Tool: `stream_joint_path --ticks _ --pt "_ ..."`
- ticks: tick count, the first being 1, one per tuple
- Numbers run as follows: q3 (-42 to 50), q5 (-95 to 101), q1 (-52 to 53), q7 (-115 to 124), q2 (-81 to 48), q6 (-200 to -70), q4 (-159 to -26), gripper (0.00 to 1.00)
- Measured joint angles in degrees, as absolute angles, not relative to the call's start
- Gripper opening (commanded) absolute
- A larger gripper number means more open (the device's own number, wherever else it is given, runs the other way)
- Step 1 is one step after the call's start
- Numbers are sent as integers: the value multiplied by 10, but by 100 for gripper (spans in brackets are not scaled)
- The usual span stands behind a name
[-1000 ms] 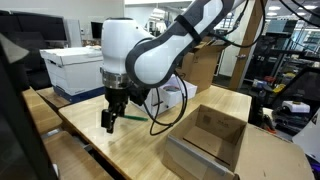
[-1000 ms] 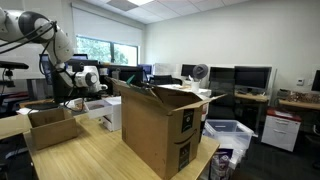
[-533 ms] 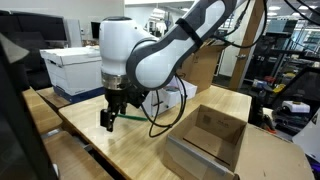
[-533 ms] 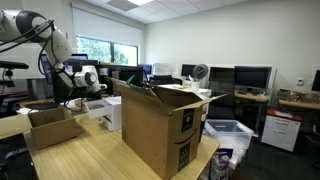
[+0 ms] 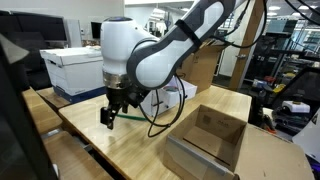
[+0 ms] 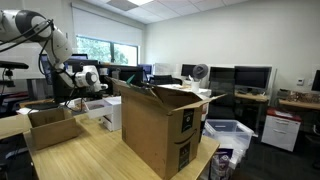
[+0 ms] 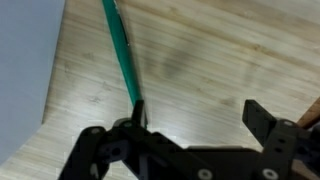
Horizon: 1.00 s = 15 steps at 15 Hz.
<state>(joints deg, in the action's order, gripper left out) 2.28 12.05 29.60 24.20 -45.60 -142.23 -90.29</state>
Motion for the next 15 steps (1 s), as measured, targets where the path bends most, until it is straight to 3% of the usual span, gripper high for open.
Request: stream_joint_path --ticks 15 --pt "58 152 335 303 -456 -1379 -899 100"
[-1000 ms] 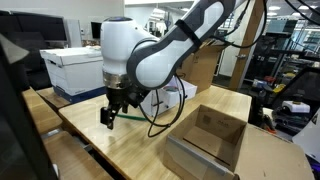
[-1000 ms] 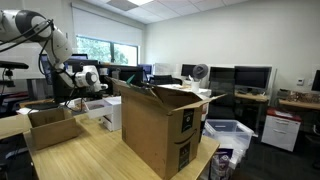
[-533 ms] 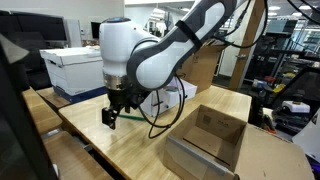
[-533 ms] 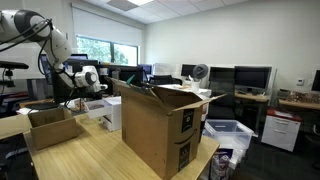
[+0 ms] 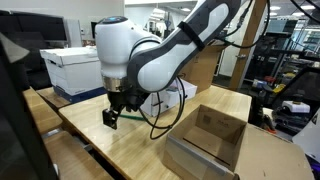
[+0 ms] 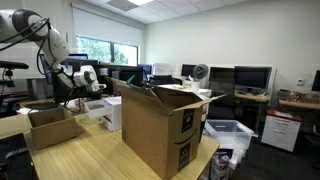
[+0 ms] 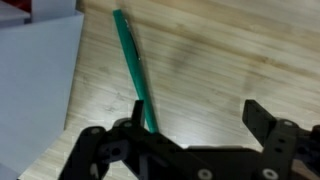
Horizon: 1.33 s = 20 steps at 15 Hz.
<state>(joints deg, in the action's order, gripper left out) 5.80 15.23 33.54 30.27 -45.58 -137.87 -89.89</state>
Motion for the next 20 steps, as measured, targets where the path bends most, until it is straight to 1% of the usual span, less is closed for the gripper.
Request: stream_joint_path --ticks 4,11,15,20 --pt "72 152 311 294 -455 -1378 -893 100" --pt "73 146 168 177 -452 -1384 -862 100" --pt "5 110 94 61 -446 -1405 -851 100" --pt "-78 59 81 -31 -440 -1403 -838 100"
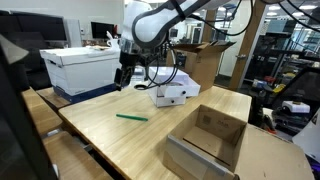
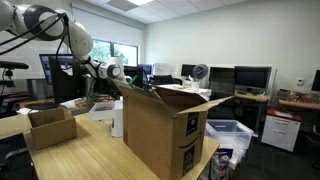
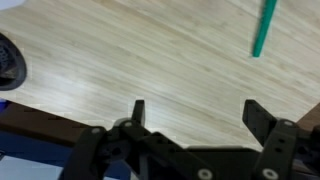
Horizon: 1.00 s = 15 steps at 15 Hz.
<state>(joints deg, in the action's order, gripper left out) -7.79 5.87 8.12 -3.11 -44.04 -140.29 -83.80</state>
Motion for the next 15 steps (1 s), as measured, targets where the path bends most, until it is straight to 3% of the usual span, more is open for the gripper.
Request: stream_joint_path --ticks 15 --pt "-104 54 100 -85 -466 -1342 -835 100"
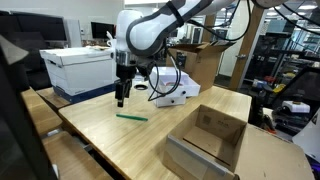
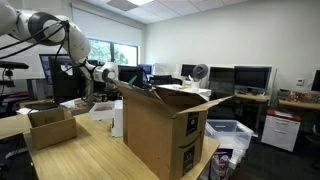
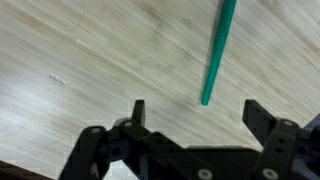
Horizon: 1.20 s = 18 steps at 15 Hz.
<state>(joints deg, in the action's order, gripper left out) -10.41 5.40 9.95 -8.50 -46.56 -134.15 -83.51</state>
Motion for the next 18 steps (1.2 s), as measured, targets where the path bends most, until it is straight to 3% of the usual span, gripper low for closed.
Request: stream_joint_path --ticks 18 --pt "-104 54 119 -85 -496 -1331 -835 100"
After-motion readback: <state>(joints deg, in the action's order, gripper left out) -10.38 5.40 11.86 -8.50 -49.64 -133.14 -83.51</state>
